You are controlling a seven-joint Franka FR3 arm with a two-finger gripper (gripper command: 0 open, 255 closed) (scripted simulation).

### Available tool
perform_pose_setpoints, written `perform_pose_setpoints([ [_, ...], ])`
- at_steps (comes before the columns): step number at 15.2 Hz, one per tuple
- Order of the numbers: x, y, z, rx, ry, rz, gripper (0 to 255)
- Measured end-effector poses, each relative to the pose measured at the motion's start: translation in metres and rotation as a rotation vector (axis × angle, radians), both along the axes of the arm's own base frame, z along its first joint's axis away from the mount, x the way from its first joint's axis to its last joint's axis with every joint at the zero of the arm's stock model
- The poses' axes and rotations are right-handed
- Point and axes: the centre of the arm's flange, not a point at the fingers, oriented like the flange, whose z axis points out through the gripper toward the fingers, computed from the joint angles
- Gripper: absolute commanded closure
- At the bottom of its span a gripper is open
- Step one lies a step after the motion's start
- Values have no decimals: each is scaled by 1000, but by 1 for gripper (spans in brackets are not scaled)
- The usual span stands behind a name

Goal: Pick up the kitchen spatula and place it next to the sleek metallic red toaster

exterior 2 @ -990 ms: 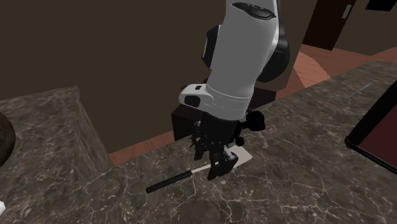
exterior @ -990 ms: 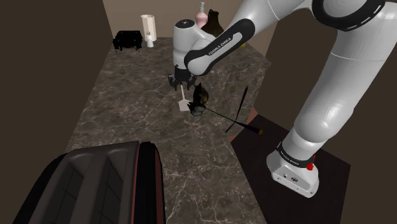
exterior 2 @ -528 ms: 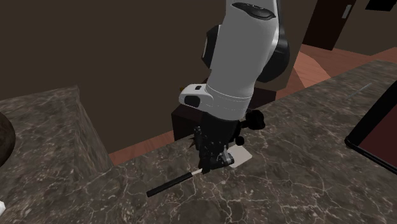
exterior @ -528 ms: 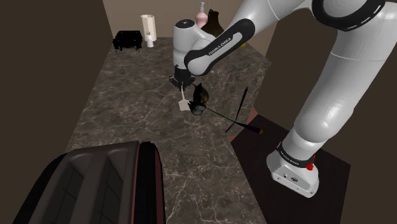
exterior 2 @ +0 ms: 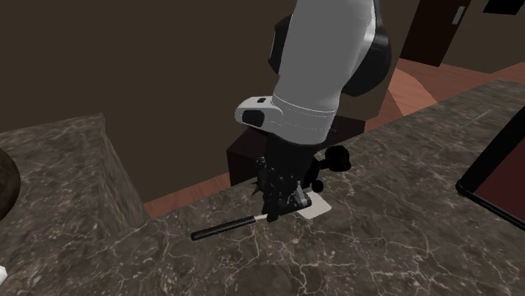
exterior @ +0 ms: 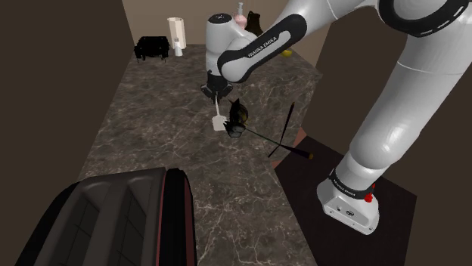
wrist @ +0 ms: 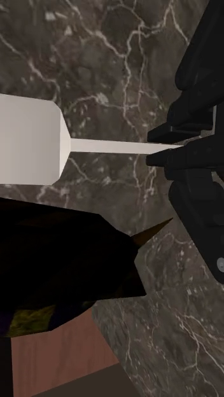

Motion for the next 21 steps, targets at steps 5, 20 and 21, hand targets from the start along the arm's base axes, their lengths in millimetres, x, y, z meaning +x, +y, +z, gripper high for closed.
perform_pose_setpoints([
  [5, 0, 1, 27, 0, 0, 0, 255],
  [20, 0, -1, 106, 0, 0, 0, 255],
  [21, -1, 0, 111, 0, 0, 0, 255],
])
